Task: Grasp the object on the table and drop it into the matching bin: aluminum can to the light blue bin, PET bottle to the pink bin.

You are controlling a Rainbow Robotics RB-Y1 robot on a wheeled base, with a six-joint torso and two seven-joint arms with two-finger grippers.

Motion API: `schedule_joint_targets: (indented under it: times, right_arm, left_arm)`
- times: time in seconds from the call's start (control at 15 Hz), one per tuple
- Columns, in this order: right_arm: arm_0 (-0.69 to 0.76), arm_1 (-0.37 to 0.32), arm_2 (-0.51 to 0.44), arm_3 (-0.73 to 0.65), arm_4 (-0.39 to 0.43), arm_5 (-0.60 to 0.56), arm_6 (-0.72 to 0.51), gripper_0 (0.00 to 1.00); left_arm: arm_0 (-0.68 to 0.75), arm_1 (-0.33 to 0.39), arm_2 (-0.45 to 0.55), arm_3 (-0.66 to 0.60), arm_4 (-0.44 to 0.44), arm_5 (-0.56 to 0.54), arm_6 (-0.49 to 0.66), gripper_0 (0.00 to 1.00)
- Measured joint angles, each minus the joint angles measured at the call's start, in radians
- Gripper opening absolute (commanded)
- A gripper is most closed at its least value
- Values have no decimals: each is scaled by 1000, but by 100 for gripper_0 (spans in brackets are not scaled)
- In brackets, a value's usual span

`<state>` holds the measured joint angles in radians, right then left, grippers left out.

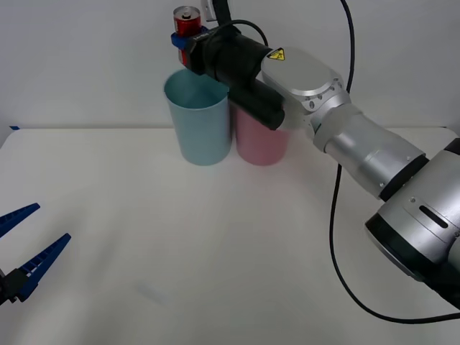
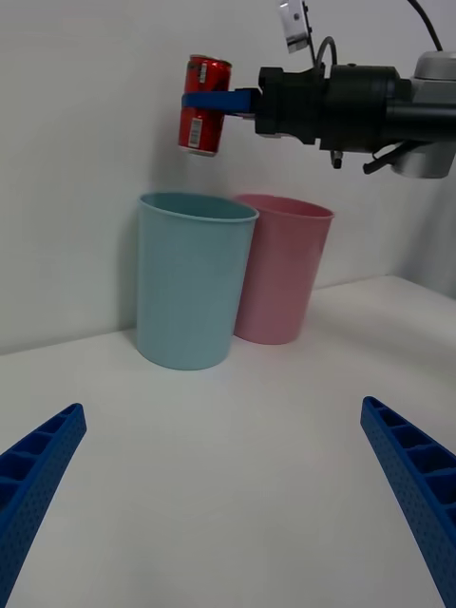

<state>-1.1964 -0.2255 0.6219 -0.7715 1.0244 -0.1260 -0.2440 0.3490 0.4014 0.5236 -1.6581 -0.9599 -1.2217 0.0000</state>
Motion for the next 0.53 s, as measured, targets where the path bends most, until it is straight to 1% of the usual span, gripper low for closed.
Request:
schedule_joint_targets:
  times: [0.07,0.13,0.2,0.53]
  right_arm:
    - [0,0,2,0,-1,0,1,9]
    - [0,0,2,0,-2,0,2,61]
    - [0,0,2,0,-3,0,3,100]
    - [0,0,2,-5,-7,0,3,100]
  left_arm:
    - [0,0,0,0,0,0,0,100]
    - [0,0,0,0,0,0,0,100]
    - [0,0,0,0,0,0,0,100]
    - [0,0,0,0,0,0,0,100]
